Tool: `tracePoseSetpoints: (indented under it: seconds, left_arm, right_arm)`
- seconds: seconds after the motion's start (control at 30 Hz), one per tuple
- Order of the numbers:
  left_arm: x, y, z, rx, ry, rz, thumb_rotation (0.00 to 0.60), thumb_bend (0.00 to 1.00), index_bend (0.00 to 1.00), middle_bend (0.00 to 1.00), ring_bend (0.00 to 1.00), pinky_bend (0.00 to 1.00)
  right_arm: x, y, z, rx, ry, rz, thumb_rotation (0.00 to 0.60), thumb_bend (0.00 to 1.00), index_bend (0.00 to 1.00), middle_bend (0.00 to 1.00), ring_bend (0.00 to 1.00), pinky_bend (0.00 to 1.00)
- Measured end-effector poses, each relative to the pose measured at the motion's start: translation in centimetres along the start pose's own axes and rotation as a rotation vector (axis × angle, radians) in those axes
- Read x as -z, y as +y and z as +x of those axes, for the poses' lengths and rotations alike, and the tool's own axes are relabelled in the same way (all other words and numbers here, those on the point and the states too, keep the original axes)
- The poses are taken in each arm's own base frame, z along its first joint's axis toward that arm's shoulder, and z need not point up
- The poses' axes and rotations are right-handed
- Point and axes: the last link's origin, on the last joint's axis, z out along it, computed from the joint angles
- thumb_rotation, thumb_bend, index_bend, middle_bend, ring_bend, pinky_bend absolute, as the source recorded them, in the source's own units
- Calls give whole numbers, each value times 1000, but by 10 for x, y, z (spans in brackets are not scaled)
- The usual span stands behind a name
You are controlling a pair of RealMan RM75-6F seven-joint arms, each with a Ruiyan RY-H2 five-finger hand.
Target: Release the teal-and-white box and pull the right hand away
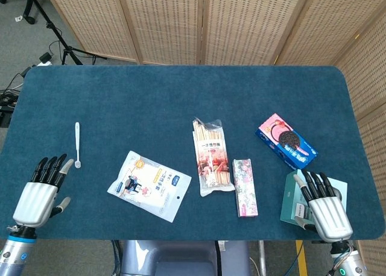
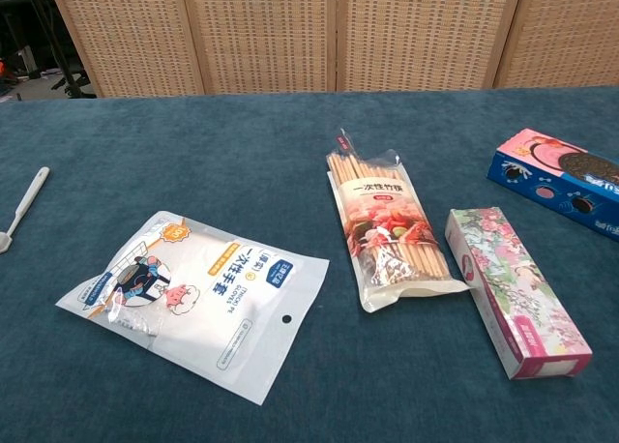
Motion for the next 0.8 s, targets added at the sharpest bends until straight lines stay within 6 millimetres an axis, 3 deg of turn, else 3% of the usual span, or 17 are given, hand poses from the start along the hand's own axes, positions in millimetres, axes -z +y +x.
tracePoseSetpoints:
  seconds: [0.73,0.8]
  left_arm:
    - [0,2,1,27,26,-13,600,225,0,0,0,0]
    - [0,2,1,26,26,-13,600,226,0,0,0,0]
  right_arm:
    - [-2,0,-3,11,-27,-9,600,171,0,1,0,0]
    - [-3,0,-3,20,-22,-13,600,200,0,69,52,4]
